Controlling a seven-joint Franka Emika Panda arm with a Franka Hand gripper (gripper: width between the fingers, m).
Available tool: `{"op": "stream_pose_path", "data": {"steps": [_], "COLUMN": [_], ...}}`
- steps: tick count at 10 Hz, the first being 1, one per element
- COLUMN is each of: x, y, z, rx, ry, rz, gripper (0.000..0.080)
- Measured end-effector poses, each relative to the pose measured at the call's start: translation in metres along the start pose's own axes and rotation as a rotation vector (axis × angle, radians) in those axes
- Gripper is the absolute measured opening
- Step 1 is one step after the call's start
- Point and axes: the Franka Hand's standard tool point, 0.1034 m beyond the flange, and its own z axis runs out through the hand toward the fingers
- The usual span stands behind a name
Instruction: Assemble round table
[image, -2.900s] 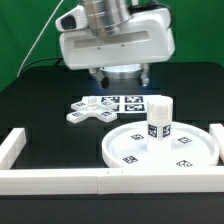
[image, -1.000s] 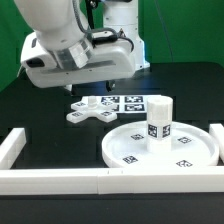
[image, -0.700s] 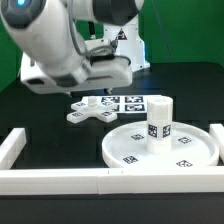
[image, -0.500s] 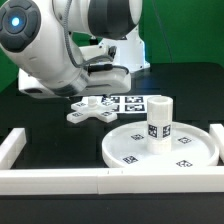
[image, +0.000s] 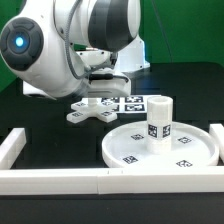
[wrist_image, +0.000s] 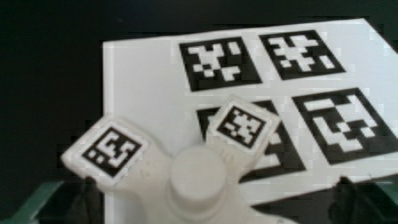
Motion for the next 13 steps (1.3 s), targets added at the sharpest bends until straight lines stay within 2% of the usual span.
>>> {"op": "stream_pose_path", "data": {"steps": [3,5,6,13], "x": [0.0,0.003,0.004,0.004], "y": [0.001,0.006,0.008,0.007], "z": [0.002,0.017,0.02,0.019], "rx": [0.0,0.001,0.001,0.001], "ry": [-0.003,-0.033,-0.038,-0.036], "rz": [0.003,0.021,0.025,0.024], "gripper": [0.0649,0.0649,0.0649,0.0649]}}
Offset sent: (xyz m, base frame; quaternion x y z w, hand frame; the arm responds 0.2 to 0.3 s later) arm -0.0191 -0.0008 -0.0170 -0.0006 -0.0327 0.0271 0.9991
